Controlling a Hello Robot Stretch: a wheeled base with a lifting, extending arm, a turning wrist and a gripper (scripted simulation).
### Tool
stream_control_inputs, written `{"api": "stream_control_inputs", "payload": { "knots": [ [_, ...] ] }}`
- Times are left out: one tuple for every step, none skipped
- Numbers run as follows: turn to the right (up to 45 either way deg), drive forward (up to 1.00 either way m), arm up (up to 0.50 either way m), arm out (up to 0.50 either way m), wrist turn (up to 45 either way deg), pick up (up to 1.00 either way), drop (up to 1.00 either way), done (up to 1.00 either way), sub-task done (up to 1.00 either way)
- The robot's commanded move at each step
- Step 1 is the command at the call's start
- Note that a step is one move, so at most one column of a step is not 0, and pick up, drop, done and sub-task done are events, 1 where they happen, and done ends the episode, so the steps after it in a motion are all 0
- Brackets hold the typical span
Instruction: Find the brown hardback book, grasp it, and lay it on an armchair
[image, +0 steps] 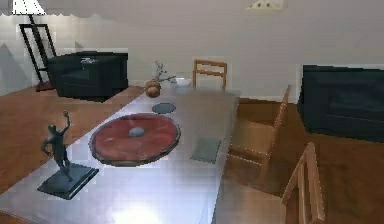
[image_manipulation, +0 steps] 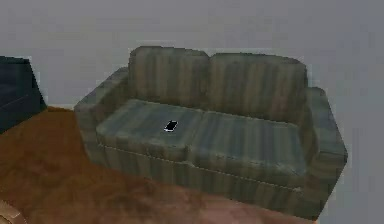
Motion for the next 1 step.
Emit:
{"api": "stream_control_inputs", "payload": {
  "knots": [
    [45.0, 0.00, 0.00, 0.00, 0.0, 0.00, 0.00, 0.00, 0.00]
  ]
}}
